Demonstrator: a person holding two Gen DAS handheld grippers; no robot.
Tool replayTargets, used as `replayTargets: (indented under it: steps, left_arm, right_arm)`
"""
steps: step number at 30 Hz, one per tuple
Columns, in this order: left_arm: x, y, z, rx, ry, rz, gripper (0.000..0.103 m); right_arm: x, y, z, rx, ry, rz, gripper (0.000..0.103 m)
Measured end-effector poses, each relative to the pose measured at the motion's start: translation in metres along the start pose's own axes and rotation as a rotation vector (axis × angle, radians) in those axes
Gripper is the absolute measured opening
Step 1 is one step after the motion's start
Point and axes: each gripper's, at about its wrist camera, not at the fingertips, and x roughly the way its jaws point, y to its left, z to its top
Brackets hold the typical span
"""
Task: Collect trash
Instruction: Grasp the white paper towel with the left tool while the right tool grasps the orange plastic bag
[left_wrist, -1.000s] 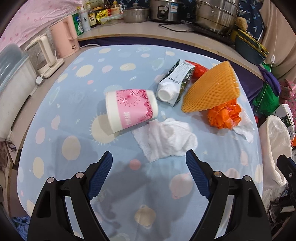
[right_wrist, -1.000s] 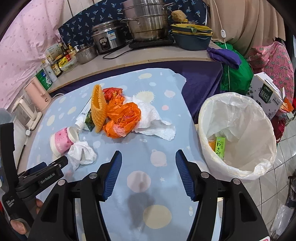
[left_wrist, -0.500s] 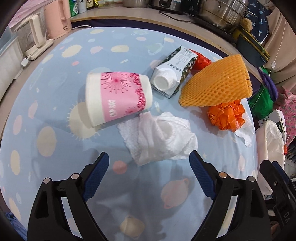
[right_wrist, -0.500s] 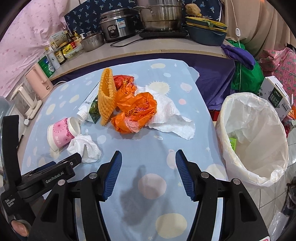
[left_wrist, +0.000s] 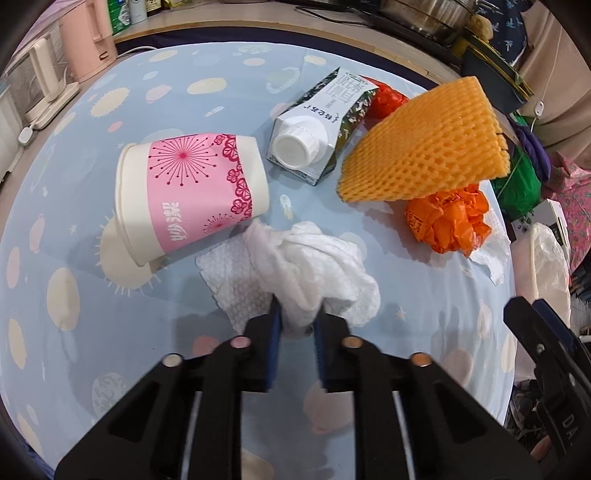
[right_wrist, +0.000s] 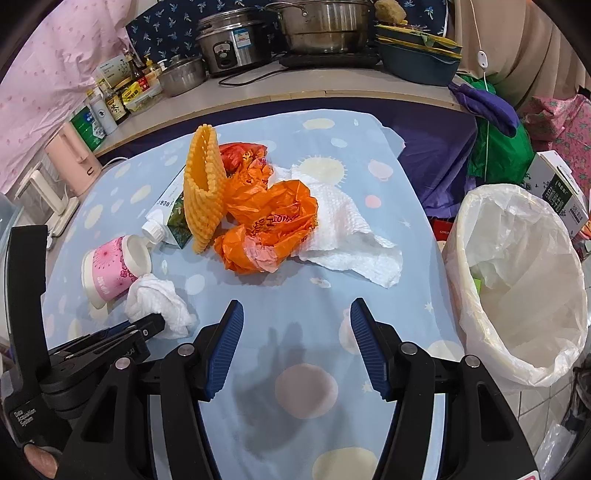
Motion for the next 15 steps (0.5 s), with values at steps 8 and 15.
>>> replayTargets:
  steps: [8,15]
  left_arm:
    - [-0.010,0.003,-0.006,0.009,-0.009,-0.018,0.008]
    - [-0.010,0.006,-0.010,0.006,0.006,-0.008,0.009]
  right_arm:
    - [0.013,0.006,0.013,-0.005,-0.019,0.008,0.059]
    - [0.031,0.023,0.026,-0.032,-0.023,0.013,0.059]
